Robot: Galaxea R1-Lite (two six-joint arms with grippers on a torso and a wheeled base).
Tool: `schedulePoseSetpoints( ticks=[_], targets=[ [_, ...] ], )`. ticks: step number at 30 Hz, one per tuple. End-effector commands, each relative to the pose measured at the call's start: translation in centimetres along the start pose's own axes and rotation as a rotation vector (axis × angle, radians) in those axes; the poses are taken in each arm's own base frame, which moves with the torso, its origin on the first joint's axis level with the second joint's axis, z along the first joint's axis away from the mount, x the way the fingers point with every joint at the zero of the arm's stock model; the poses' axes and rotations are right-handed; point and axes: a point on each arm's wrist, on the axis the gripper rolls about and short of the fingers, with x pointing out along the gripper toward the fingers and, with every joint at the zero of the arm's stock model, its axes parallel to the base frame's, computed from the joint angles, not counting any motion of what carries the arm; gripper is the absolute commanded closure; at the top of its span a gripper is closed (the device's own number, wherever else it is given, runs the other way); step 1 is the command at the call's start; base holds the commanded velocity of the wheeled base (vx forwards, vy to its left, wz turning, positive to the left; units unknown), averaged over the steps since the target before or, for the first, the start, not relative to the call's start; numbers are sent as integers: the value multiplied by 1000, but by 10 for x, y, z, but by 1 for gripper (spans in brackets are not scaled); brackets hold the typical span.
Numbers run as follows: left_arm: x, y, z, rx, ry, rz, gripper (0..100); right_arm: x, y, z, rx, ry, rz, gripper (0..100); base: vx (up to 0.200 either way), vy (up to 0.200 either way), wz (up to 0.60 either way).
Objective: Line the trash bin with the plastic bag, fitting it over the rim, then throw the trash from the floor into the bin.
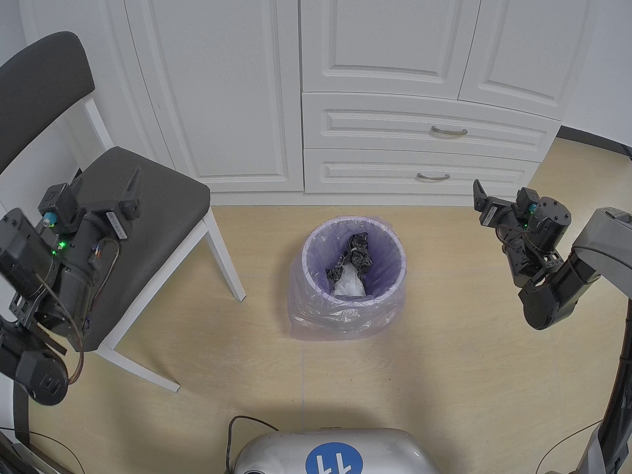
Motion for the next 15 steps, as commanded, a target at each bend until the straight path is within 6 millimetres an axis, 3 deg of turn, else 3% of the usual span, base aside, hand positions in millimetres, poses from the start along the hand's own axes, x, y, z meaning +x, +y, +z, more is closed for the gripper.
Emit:
schedulePoseSetpoints(
  ticks=[1,8,11,15],
  targets=[
    [37,-6,-27,-93,33,39,0,-2,5,14,85,-48,-39,0,0,0,0],
    [29,-11,-24,-133,33,13,0,-15,17,43,118,-98,3,0,0,0,0],
    [17,-12,-40,-128,114,-2,0,-22,17,47,117,-91,8,0,0,0,0],
    [10,-5,-60,-177,196,28,0,-20,15,39,108,-71,2,0,0,0,0]
  ],
)
